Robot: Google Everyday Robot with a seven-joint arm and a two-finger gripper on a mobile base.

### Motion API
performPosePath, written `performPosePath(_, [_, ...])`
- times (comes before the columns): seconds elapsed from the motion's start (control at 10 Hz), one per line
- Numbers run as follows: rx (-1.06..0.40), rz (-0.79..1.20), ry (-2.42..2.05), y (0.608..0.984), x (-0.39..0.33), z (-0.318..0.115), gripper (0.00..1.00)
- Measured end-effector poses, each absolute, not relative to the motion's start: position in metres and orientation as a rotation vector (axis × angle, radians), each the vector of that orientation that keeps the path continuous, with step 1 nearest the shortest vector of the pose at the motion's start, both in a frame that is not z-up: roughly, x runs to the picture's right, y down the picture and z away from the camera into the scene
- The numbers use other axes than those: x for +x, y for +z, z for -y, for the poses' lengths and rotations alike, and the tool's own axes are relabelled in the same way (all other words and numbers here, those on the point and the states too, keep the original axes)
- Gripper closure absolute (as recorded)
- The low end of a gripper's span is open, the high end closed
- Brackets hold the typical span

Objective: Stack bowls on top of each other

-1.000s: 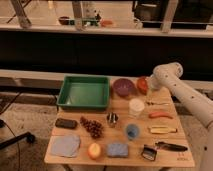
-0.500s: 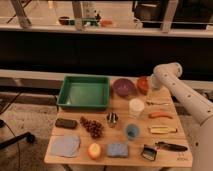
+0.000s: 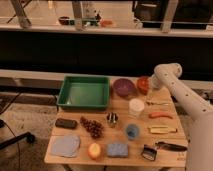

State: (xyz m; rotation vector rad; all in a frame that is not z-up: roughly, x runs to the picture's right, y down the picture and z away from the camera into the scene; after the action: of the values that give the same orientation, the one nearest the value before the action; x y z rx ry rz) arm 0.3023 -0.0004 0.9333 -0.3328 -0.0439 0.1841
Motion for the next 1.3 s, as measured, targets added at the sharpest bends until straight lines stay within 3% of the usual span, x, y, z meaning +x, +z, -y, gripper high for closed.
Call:
performPosePath(1.1, [-0.409, 0.069, 0.154, 0.962, 0.293, -0.015, 0.2])
performPosePath(1.3, [-0.421, 0.05, 0.167, 0.967, 0.304, -0.019, 0.27])
